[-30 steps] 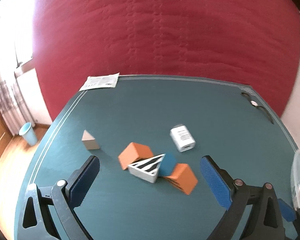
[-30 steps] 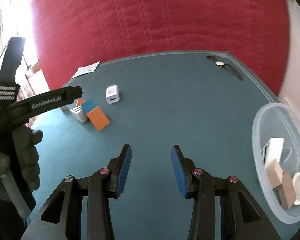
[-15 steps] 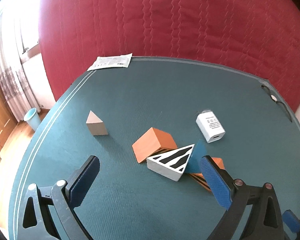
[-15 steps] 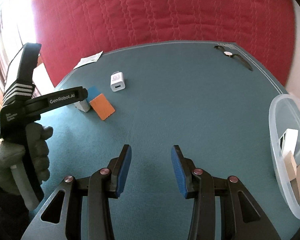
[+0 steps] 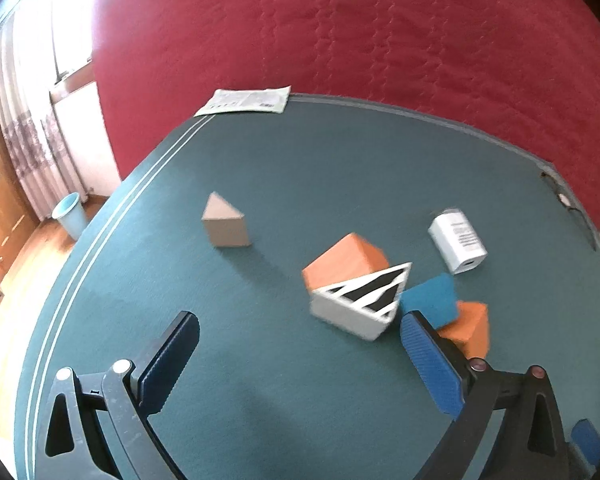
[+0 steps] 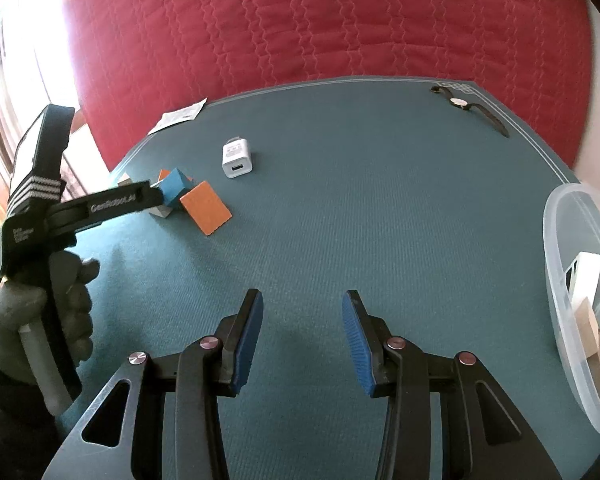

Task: Organize rigid objects
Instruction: 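Move the left gripper to the black-and-white striped triangular block and grasp it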

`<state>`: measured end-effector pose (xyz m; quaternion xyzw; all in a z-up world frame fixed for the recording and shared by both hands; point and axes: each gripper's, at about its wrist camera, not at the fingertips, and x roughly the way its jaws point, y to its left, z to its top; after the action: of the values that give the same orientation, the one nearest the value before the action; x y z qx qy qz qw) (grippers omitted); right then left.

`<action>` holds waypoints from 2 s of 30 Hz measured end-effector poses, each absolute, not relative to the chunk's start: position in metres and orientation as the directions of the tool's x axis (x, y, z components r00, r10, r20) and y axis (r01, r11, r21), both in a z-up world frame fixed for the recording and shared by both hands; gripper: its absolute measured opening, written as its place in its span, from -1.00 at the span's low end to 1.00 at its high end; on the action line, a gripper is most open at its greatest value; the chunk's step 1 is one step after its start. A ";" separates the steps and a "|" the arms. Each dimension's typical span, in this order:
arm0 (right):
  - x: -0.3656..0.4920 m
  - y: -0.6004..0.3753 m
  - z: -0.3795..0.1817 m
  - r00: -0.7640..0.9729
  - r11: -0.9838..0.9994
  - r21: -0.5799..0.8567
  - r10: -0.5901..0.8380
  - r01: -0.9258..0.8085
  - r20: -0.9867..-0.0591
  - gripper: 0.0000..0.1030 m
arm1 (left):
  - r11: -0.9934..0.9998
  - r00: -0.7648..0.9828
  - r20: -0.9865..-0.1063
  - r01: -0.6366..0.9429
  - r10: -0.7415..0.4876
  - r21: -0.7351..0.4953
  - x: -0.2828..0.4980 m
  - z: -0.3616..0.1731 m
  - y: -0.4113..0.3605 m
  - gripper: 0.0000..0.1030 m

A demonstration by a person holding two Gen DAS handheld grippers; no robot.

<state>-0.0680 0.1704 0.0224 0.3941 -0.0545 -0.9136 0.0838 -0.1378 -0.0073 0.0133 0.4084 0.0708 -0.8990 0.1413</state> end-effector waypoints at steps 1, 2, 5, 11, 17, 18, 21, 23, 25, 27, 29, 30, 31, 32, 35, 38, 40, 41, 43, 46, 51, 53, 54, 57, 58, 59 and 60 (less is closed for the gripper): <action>-0.069 0.170 0.022 -0.674 -0.980 0.166 -0.197 0.111 -0.712 -0.17 | -0.947 -0.617 -0.760 0.321 -0.204 -0.007 -0.137 0.011 -0.010 0.98; -0.069 0.169 0.022 -0.673 -0.979 0.167 -0.199 0.113 -0.712 -0.17 | -0.946 -0.613 -0.763 0.324 -0.204 -0.007 -0.137 0.009 -0.012 0.98; -0.069 0.168 0.021 -0.668 -0.978 0.168 -0.206 0.122 -0.715 -0.17 | -0.941 -0.599 -0.771 0.339 -0.216 0.001 -0.138 0.006 -0.015 0.98; -0.070 0.167 0.019 -0.665 -0.977 0.172 -0.210 0.124 -0.717 -0.17 | -0.952 -0.611 -0.765 0.306 -0.204 0.009 -0.144 0.009 -0.007 0.98; -0.071 0.165 0.018 -0.660 -0.977 0.171 -0.213 0.128 -0.720 -0.17 | -0.959 -0.602 -0.780 0.283 -0.174 -0.004 -0.160 0.008 -0.005 0.98; -0.070 0.164 0.017 -0.660 -0.977 0.171 -0.214 0.129 -0.720 -0.17 | -0.959 -0.598 -0.782 0.284 -0.177 0.000 -0.162 0.007 -0.004 0.98; -0.070 0.164 0.016 -0.658 -0.977 0.172 -0.214 0.129 -0.722 -0.17 | -0.960 -0.598 -0.782 0.279 -0.176 0.004 -0.166 0.005 -0.003 0.98; -0.070 0.165 0.015 -0.656 -0.977 0.173 -0.214 0.127 -0.723 -0.17 | -0.959 -0.595 -0.783 0.284 -0.180 0.005 -0.168 0.004 -0.005 0.98; -0.070 0.164 0.014 -0.655 -0.977 0.173 -0.213 0.125 -0.725 -0.17 | -0.956 -0.590 -0.786 0.294 -0.183 0.002 -0.167 0.003 -0.010 0.98; -0.070 0.165 0.014 -0.655 -0.977 0.174 -0.212 0.124 -0.725 -0.17 | -0.953 -0.587 -0.788 0.303 -0.186 -0.001 -0.165 0.003 -0.014 0.98; -0.071 0.165 0.014 -0.656 -0.977 0.175 -0.213 0.124 -0.725 -0.17 | -0.947 -0.582 -0.791 0.320 -0.192 -0.006 -0.160 0.004 -0.022 0.98; -0.071 0.165 0.014 -0.656 -0.977 0.175 -0.213 0.124 -0.724 -0.17 | -0.945 -0.580 -0.791 0.327 -0.195 -0.007 -0.159 0.004 -0.024 0.98; -0.070 0.165 0.014 -0.656 -0.977 0.175 -0.213 0.124 -0.724 -0.17 | -0.940 -0.577 -0.791 0.340 -0.204 -0.006 -0.156 0.004 -0.030 0.98; -0.071 0.165 0.014 -0.655 -0.977 0.175 -0.213 0.125 -0.725 -0.17 | -0.937 -0.576 -0.790 0.349 -0.211 -0.003 -0.154 0.004 -0.033 0.98; -0.071 0.164 0.014 -0.654 -0.977 0.174 -0.214 0.126 -0.725 -0.17 | -0.927 -0.569 -0.789 0.376 -0.232 0.002 -0.147 0.003 -0.045 0.98; -0.070 0.162 0.014 -0.652 -0.976 0.171 -0.216 0.132 -0.727 -0.17 | -0.920 -0.563 -0.792 0.391 -0.238 -0.001 -0.142 0.002 -0.053 0.98; -0.071 0.161 0.014 -0.652 -0.976 0.168 -0.217 0.137 -0.727 -0.17 | -0.921 -0.562 -0.792 0.390 -0.237 -0.002 -0.143 0.002 -0.054 0.98; -0.071 0.159 0.014 -0.651 -0.976 0.166 -0.217 0.140 -0.727 -0.17 | -0.921 -0.565 -0.790 0.389 -0.238 0.000 -0.143 0.003 -0.055 0.98; -0.071 0.157 0.014 -0.650 -0.976 0.163 -0.219 0.146 -0.728 -0.17 | -0.925 -0.572 -0.786 0.379 -0.235 0.001 -0.145 0.004 -0.052 0.98; -0.070 0.153 0.014 -0.648 -0.976 0.158 -0.220 0.153 -0.729 -0.17 | -0.932 -0.585 -0.779 0.363 -0.228 0.000 -0.147 0.007 -0.047 0.98; -0.070 0.148 0.012 -0.643 -0.975 0.151 -0.219 0.160 -0.733 -0.17 | -0.933 -0.594 -0.767 0.359 -0.244 0.019 -0.158 0.009 -0.044 0.98; -0.069 0.146 0.013 -0.643 -0.975 0.148 -0.219 0.164 -0.734 -0.17 | -0.930 -0.587 -0.772 0.367 -0.242 0.012 -0.161 0.006 -0.048 0.98; -0.069 0.145 0.013 -0.642 -0.975 0.146 -0.220 0.166 -0.734 -0.17 | -0.930 -0.581 -0.780 0.367 -0.233 0.004 -0.163 0.004 -0.051 0.98; -0.069 0.142 0.012 -0.640 -0.974 0.144 -0.222 0.172 -0.736 -0.17 | -0.930 -0.578 -0.787 0.368 -0.215 -0.017 -0.163 0.003 -0.053 0.98; -0.070 0.142 0.012 -0.639 -0.974 0.144 -0.223 0.174 -0.736 -0.17 | -0.930 -0.578 -0.788 0.368 -0.213 -0.019 -0.163 0.003 -0.053 0.98; -0.070 0.141 0.012 -0.638 -0.974 0.144 -0.223 0.175 -0.737 -0.17 | -0.930 -0.578 -0.789 0.367 -0.211 -0.020 -0.162 0.003 -0.053 0.98; -0.069 0.141 0.012 -0.637 -0.974 0.143 -0.224 0.176 -0.737 -0.17 | -0.930 -0.577 -0.789 0.366 -0.210 -0.020 -0.162 0.003 -0.053 0.98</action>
<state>-0.0695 0.1409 0.0119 0.4112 -0.0290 -0.9044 0.1105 -0.1616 -0.0530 0.0029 0.4298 0.0906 -0.8834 0.1631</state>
